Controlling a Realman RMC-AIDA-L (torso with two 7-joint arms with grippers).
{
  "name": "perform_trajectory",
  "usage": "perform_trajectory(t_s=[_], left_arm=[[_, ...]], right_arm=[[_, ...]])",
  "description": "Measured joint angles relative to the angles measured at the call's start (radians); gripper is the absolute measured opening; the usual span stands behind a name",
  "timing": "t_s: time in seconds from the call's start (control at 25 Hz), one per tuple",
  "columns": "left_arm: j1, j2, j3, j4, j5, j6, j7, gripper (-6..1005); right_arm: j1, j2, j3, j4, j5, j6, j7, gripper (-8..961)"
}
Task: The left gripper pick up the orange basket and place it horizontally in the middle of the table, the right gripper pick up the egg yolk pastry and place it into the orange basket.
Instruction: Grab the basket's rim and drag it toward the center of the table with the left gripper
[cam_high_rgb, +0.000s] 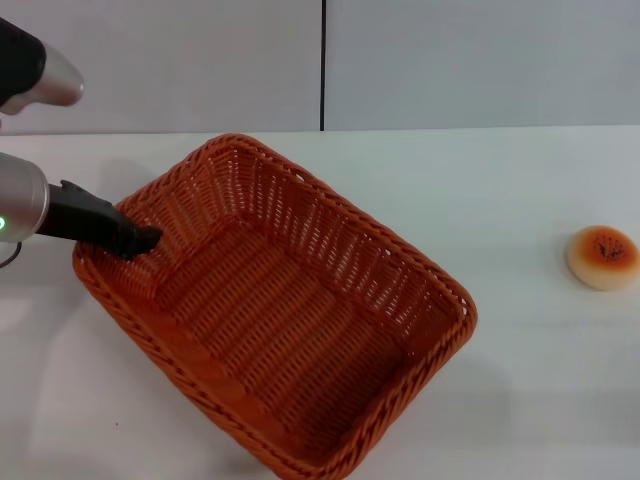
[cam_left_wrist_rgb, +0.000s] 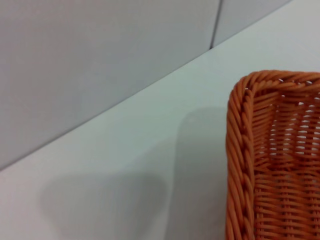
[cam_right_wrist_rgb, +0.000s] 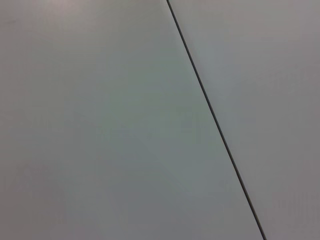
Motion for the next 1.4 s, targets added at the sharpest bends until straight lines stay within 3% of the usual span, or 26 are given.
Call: perform_trajectory(t_s=[0.08,0.28,0.64,0.68,0.72,0.84,0.92,1.2,1.4], left_arm=[[0.001,0.0,-0.003,0.004,0.0,0.006,-0.019,338],[0.01,0.0,-0.009,0.03,-0.001,0.03,-0.107,264],[0.016,0.0,-0.02,0.033,-0.002,0.02,-0.278,244],[0.016,0.0,-0.02,0.033,-0.002,0.02,-0.278,242],[0.016,0.0,-0.02,0.033,-0.002,0.02,-0.278,239],[0.013,0.0,-0.029,0.033,-0.003,0.014,-0.34,232],[0.031,-0.008,-0.127,-0.066,-0.241,-0.075,-0.381,226],[0.017,-0.002,-0.274,-0.217,-0.31,-0.071,-0.381,216],[0.031,0.0,-0.285,-0.202,-0.313,-0.056,-0.38,212]], right_arm=[[0.0,0.0,0.0,-0.001,0.0,-0.003,0.005,534],[0.004,-0.002,-0.001,-0.021,-0.004,-0.015,0.015,533],[0.002,-0.008,-0.001,-0.215,-0.014,0.012,0.21,531],[0.016,-0.027,-0.001,-0.242,-0.016,0.04,0.264,531],[0.016,-0.027,-0.001,-0.242,-0.016,0.04,0.264,531],[0.05,-0.074,0.003,-0.215,-0.017,0.072,0.318,530],[0.083,-0.112,0.011,-0.198,-0.017,0.108,0.339,530],[0.101,-0.146,0.013,-0.148,-0.017,0.122,0.344,528],[0.11,-0.159,0.014,-0.124,-0.017,0.124,0.345,527]])
